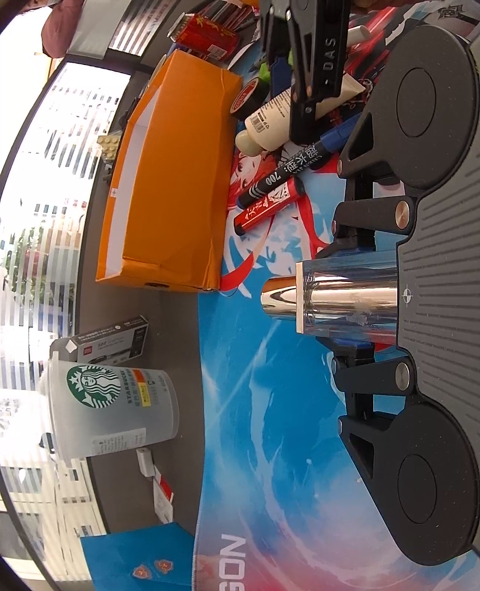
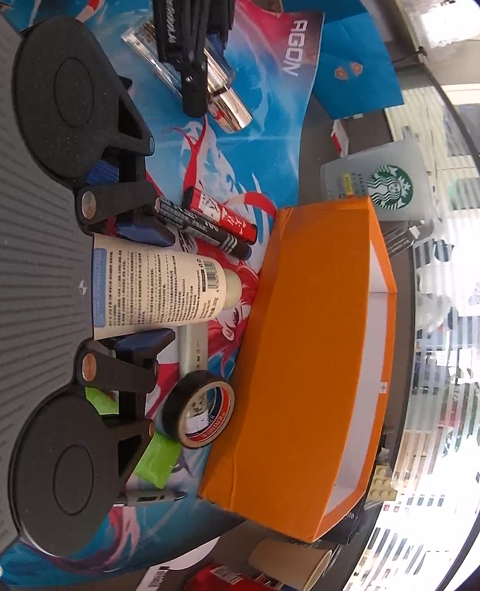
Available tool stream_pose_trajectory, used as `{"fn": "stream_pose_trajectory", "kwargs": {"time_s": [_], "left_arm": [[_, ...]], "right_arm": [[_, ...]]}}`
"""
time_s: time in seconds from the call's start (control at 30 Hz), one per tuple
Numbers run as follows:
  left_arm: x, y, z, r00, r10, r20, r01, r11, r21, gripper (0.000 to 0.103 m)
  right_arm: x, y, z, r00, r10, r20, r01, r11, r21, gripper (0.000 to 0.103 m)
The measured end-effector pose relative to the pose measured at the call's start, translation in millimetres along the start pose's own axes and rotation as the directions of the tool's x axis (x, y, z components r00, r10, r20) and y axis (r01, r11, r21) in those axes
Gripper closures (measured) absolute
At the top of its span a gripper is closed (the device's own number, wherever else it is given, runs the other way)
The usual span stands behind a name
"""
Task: Organize rigid objects
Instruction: 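Lift the silver cylinder and cream bottle and carry both over the orange box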
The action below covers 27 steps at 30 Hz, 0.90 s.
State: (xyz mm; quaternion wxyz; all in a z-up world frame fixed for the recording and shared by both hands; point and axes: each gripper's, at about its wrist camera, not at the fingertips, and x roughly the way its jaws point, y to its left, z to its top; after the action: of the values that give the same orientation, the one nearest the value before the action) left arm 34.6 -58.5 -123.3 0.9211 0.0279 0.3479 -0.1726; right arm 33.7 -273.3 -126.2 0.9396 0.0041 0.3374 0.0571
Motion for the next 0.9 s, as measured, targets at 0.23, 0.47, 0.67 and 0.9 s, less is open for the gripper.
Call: {"fn": "stream_pose_trajectory", "kwargs": {"time_s": [0.23,0.47,0.67,0.9], "left_arm": [[4,8,5,1.000,-0.006,-0.013,0.005,1.000,-0.010,0.068],[2,7,16,1.000,0.001,0.008,-0.001,1.000,0.013,0.068],[1,2,22,1.000,-0.010,0.012,0.010,1.000,0.019,0.068],[-15,-9,41,0.997,-0.011,0.076,0.007,0.998,0.056,0.068]], "right_arm": [[6,2,5,1.000,-0.004,0.000,0.004,1.000,-0.021,0.059],[-1,-17,3,0.995,0.094,0.032,-0.098,0.983,0.154,0.060],[-11,-22,3,0.985,0.166,0.050,-0.173,0.959,0.227,0.060],[-28,-27,11,0.976,0.194,0.103,-0.214,0.942,0.256,0.060]]}}
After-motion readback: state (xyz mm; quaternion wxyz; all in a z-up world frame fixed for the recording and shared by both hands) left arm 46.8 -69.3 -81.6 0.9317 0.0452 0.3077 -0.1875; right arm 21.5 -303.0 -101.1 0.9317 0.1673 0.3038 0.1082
